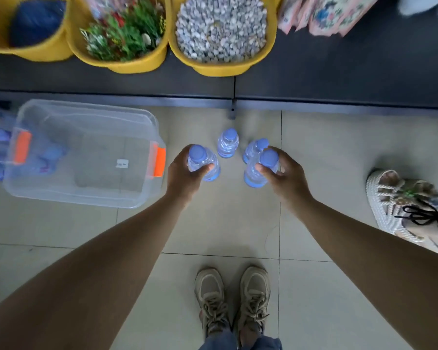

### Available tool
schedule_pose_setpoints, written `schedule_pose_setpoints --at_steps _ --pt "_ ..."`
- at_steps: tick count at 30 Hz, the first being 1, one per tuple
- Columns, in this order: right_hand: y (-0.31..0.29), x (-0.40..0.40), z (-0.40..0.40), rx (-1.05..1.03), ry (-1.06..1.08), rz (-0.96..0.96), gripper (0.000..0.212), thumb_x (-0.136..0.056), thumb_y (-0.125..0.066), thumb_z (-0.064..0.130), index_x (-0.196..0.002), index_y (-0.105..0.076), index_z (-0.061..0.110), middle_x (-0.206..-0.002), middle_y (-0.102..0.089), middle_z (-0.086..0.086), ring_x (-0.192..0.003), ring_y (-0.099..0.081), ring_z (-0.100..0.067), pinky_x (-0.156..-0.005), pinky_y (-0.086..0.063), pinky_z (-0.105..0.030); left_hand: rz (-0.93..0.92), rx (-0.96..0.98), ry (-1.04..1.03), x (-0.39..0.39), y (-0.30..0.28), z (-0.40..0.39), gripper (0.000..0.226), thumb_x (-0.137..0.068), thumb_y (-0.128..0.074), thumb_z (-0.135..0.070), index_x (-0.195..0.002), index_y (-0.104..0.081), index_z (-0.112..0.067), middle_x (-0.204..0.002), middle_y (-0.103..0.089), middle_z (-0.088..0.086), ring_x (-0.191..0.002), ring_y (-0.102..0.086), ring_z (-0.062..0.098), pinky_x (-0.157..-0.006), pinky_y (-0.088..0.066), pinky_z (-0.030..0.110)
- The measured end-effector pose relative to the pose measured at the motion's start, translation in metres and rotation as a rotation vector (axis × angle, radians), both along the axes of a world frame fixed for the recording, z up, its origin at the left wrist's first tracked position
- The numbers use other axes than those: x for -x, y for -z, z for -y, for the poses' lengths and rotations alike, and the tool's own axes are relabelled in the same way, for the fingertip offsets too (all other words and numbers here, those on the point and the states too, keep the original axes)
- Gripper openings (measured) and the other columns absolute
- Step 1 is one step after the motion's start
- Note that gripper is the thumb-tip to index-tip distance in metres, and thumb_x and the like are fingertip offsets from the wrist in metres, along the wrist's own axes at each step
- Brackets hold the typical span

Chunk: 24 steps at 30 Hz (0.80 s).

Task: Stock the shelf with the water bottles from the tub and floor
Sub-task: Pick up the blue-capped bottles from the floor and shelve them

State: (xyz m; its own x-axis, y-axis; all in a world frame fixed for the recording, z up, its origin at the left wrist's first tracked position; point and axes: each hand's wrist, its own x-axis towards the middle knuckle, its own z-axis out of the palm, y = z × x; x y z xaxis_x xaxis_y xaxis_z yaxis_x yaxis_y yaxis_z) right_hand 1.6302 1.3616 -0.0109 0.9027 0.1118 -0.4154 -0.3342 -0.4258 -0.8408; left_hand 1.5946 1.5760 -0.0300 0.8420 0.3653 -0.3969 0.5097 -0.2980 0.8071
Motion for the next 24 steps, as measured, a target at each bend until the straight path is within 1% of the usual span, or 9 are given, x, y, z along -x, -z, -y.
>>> schedule_pose_setpoints --at_steps 2,4,8,10,12,16,18,22,24 --pt "-0.046 -0.004 -0.005 -0.035 -0.017 0.025 0.031 -0.076 -0.066 0.036 -0.106 -0.061 0.03 -0.097 -0.064 0.02 -0.09 -0.059 0.004 -0.084 -0.046 -0.019 0.029 0.003 -0.013 -0.001 -0.044 -0.003 0.039 -0.065 -0.065 -0.035 -0.103 -0.058 -0.028 -0.088 -0.061 -0.018 -0.089 -0.059 0.013 -0.08 -0.046 0.023" --pt "-0.093 -0.009 -0.011 -0.051 -0.045 0.066 0.023 -0.082 -0.069 0.027 -0.103 -0.06 0.028 -0.094 -0.064 0.019 -0.083 -0.057 0.01 -0.079 -0.045 -0.014 0.059 -0.014 -0.027 -0.003 -0.09 -0.01 0.034 -0.064 -0.066 -0.035 -0.097 -0.058 -0.032 -0.084 -0.062 -0.019 -0.085 -0.06 0.014 -0.077 -0.047 0.025" --pt "-0.19 -0.016 -0.029 -0.08 -0.08 0.177 0.017 -0.083 -0.069 0.028 -0.098 -0.061 0.028 -0.096 -0.066 0.007 -0.086 -0.061 -0.01 -0.069 -0.051 -0.019 0.095 -0.038 -0.048 -0.007 -0.186 -0.028 0.036 -0.059 -0.069 -0.04 -0.094 -0.061 -0.033 -0.087 -0.067 -0.009 -0.087 -0.064 0.018 -0.075 -0.05 0.035" --pt "-0.239 -0.018 -0.041 -0.121 -0.096 0.247 0.014 -0.079 -0.068 0.033 -0.091 -0.061 0.032 -0.09 -0.066 0.011 -0.084 -0.062 -0.01 -0.072 -0.049 -0.022 0.124 -0.067 -0.047 -0.008 -0.233 -0.038 0.037 -0.056 -0.069 -0.042 -0.091 -0.06 -0.033 -0.087 -0.067 -0.006 -0.089 -0.065 0.02 -0.08 -0.051 0.036" --pt "-0.286 -0.016 -0.052 -0.14 -0.11 0.314 0.012 -0.08 -0.069 0.03 -0.085 -0.06 0.035 -0.085 -0.066 0.013 -0.08 -0.06 -0.004 -0.076 -0.046 -0.019 0.147 -0.096 -0.049 -0.005 -0.279 -0.05 0.036 -0.056 -0.07 -0.045 -0.088 -0.061 -0.033 -0.085 -0.068 -0.005 -0.086 -0.066 0.019 -0.075 -0.049 0.032" --pt "-0.377 -0.008 -0.074 -0.155 -0.153 0.431 0.015 -0.084 -0.069 0.022 -0.089 -0.061 0.033 -0.094 -0.068 0.001 -0.09 -0.063 -0.015 -0.084 -0.049 -0.034 0.204 -0.139 -0.022 0.007 -0.362 -0.077 0.047 -0.053 -0.072 -0.054 -0.095 -0.066 -0.034 -0.09 -0.072 -0.006 -0.086 -0.067 0.017 -0.076 -0.051 0.033" --pt "-0.427 0.002 -0.09 -0.174 -0.158 0.463 0.016 -0.084 -0.069 0.02 -0.091 -0.062 0.032 -0.094 -0.069 0.002 -0.09 -0.063 -0.014 -0.087 -0.049 -0.035 0.244 -0.157 -0.013 0.018 -0.41 -0.093 0.05 -0.05 -0.07 -0.058 -0.095 -0.066 -0.035 -0.089 -0.072 -0.008 -0.085 -0.067 0.015 -0.076 -0.054 0.034" --pt "-0.523 0.026 -0.126 -0.173 -0.169 0.533 0.014 -0.083 -0.069 0.016 -0.095 -0.063 0.022 -0.092 -0.069 0.001 -0.085 -0.063 -0.012 -0.082 -0.051 -0.032 0.305 -0.25 0.012 0.043 -0.513 -0.127 0.026 -0.068 -0.077 -0.041 -0.087 -0.065 -0.028 -0.083 -0.068 -0.004 -0.078 -0.062 0.018 -0.066 -0.044 0.027" --pt "-0.567 0.038 -0.144 -0.171 -0.159 0.557 0.017 -0.083 -0.069 0.019 -0.099 -0.063 0.02 -0.09 -0.067 0.003 -0.072 -0.062 -0.001 -0.064 -0.05 -0.016 0.328 -0.283 0.019 0.055 -0.561 -0.144 0.027 -0.071 -0.076 -0.038 -0.092 -0.068 -0.021 -0.087 -0.069 -0.001 -0.08 -0.062 0.019 -0.068 -0.046 0.028"
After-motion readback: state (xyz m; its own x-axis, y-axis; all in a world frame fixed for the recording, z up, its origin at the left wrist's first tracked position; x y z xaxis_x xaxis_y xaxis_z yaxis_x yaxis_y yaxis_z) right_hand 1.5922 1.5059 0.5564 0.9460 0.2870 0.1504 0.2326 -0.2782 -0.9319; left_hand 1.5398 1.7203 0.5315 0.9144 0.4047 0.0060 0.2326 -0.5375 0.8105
